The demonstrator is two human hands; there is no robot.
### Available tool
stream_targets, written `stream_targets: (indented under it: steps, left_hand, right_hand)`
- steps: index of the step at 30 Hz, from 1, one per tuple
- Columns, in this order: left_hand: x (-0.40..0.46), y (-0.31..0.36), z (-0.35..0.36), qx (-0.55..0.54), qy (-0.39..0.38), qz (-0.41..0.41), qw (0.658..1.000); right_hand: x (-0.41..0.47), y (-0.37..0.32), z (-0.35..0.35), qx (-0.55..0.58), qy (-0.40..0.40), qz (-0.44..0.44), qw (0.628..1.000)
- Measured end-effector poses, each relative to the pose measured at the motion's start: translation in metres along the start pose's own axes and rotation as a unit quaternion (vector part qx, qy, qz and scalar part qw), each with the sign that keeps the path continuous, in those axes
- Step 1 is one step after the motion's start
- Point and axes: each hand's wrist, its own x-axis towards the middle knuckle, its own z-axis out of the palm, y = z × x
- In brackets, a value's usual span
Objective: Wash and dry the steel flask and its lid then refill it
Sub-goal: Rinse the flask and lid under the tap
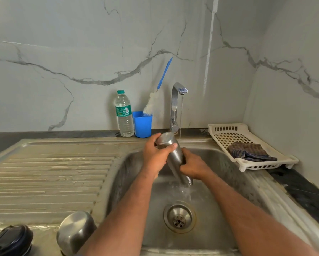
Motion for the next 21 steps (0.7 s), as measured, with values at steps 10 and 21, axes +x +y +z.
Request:
stream_targets:
  steps: [10,21]
  left_hand:
    - [0.022,0.009,0.029,0.184,-0.050,0.112,0.975]
    - [0.033,0.004,0.047,0.388,-0.049,0.213,0.896]
  right_hand:
    - [0.000,0.010,-0.004,0.107,0.039,-0.002,0.993]
    - [0.000,0.002,-0.004,0.071,0.046,0.025,0.996]
